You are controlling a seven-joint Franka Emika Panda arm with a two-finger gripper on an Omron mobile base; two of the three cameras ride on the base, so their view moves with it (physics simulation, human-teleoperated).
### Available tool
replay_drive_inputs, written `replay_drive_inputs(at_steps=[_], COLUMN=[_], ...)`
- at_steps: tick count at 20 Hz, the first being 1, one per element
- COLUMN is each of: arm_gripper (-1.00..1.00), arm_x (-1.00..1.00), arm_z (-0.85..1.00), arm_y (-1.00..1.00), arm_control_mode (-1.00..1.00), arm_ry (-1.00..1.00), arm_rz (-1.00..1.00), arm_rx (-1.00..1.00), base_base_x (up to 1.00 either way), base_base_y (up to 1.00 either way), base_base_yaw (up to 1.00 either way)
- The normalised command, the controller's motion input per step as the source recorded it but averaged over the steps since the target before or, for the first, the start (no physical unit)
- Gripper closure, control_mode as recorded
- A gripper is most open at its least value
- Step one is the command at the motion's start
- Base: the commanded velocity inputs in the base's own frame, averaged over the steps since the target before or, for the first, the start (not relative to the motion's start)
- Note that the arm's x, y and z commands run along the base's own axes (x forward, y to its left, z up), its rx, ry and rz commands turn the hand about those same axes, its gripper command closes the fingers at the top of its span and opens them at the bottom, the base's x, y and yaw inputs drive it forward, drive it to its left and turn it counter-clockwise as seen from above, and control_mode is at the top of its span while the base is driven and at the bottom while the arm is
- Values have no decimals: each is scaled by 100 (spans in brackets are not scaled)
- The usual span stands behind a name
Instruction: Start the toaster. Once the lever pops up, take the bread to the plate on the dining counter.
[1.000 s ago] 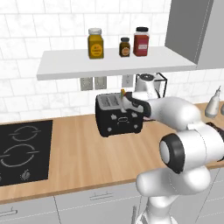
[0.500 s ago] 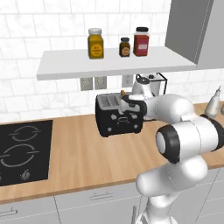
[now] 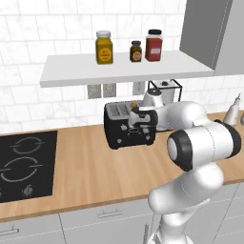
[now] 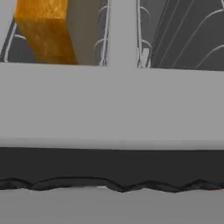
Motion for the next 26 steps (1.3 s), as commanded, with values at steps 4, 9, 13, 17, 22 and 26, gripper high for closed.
replay_drive_inputs(at_steps=[4, 9, 13, 17, 22, 26], arm_gripper=[100, 100, 100, 100, 100, 100], arm_x=[-5, -8, -33, -35, -35, -14], arm_z=[-58, -77, -76, 14, 63, 93], arm_y=[0, 2, 5, 14, 22, 15], arm_control_mode=[-100, -100, -100, -100, -100, -100], arm_ry=[0, 0, 0, -7, -28, -25], arm_rz=[-1, -2, -1, 0, 0, -3], arm_rx=[0, 0, 0, 0, -2, -1], base_base_x=[0, 0, 0, 0, 0, 0], base_base_y=[0, 0, 0, 0, 0, 0], base_base_yaw=[0, 0, 0, 0, 0, 0])
